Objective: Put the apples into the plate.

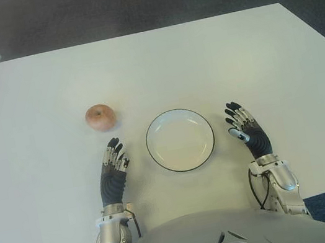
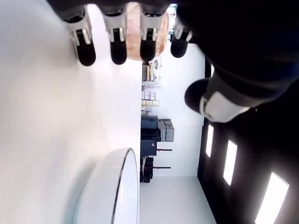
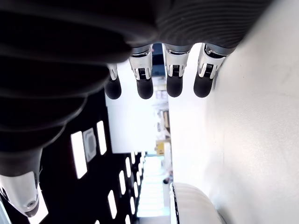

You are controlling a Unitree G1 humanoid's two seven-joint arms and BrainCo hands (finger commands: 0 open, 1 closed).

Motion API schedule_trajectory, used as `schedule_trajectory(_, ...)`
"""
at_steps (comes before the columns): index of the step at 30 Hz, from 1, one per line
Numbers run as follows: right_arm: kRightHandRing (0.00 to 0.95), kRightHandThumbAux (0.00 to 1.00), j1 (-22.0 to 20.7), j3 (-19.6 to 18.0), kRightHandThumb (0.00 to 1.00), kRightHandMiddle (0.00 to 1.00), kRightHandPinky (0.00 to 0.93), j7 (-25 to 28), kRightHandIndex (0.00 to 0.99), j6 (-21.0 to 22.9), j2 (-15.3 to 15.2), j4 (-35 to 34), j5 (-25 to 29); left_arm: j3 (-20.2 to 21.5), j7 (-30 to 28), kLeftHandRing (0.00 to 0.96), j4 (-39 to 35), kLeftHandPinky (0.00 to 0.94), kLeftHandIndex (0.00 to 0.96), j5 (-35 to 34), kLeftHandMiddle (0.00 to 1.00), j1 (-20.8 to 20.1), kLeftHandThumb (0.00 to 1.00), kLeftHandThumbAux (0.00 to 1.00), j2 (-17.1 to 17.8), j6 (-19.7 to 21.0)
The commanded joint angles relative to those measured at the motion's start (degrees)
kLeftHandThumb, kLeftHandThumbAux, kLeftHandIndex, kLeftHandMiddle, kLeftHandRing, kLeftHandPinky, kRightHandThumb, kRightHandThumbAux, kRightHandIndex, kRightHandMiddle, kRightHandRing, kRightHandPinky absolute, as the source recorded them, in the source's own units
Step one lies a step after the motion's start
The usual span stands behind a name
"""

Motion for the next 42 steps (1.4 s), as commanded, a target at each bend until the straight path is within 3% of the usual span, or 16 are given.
schedule_trajectory(1, 0.050, 0.594, 2.08, 0.51, 0.160, 0.080, 0.059, 0.13, 0.062, 3.20, 0.50, 3.11, -0.19, 0.08, -0.06, 0.112, 0.70, 0.158, 0.082, -0.23, 0.090, -0.16, 0.171, 0.561, 0.12, 0.41)
schedule_trajectory(9, 0.051, 0.584, 1.97, 0.55, 0.166, 0.080, 0.062, -0.08, 0.057, 3.15, 0.63, 3.16, -0.41, 0.51, 0.25, 0.110, 0.04, 0.157, 0.075, 0.11, 0.089, -0.15, 0.172, 0.553, 0.27, 0.52)
schedule_trajectory(15, 0.051, 0.592, 1.88, 0.52, 0.167, 0.079, 0.058, -0.18, 0.056, 3.34, 0.57, 3.13, -0.48, 2.11, 0.18, 0.089, -1.47, 0.120, 0.064, 1.77, 0.070, -0.34, 0.172, 0.561, 2.24, -1.08)
schedule_trajectory(17, 0.050, 0.591, 1.60, 0.42, 0.166, 0.079, 0.056, -0.18, 0.056, 3.50, 0.45, 3.38, -0.47, 4.18, 2.21, 0.083, -3.62, 0.115, 0.057, 8.06, 0.065, -1.36, 0.170, 0.569, 4.73, -2.51)
schedule_trajectory(21, 0.048, 0.587, 1.15, 0.29, 0.168, 0.078, 0.057, 0.01, 0.062, 3.72, 0.32, 3.98, -0.27, 9.48, 9.65, 0.078, -8.06, 0.102, 0.047, 31.03, 0.061, -5.72, 0.193, 0.576, 12.39, -3.36)
schedule_trajectory(27, 0.040, 0.584, 0.37, 0.22, 0.168, 0.072, 0.051, 0.42, 0.065, 3.38, 0.15, 5.06, -0.27, 12.27, 11.69, 0.053, -9.35, 0.049, 0.052, 44.51, 0.052, -9.33, 0.288, 0.532, 20.00, 0.21)
schedule_trajectory(30, 0.036, 0.581, -0.04, 0.22, 0.167, 0.067, 0.047, 0.66, 0.065, 2.99, 0.03, 5.64, -0.32, 13.52, 7.87, 0.039, -10.17, 0.036, 0.058, 48.71, 0.044, -13.11, 0.304, 0.507, 24.52, 3.93)
schedule_trajectory(35, 0.032, 0.576, -0.94, 0.11, 0.163, 0.063, 0.046, 1.01, 0.063, 2.10, -0.23, 7.04, -0.52, 12.23, -2.54, 0.021, -14.23, 0.042, 0.066, 53.36, 0.032, -20.77, 0.328, 0.435, 28.41, 10.87)
schedule_trajectory(42, 0.034, 0.572, -2.05, -0.24, 0.159, 0.064, 0.053, 1.25, 0.061, 1.44, -0.46, 8.95, -0.55, 9.94, -15.82, 0.023, -17.36, 0.089, 0.063, 56.18, 0.028, -29.61, 0.326, 0.333, 34.02, 16.82)
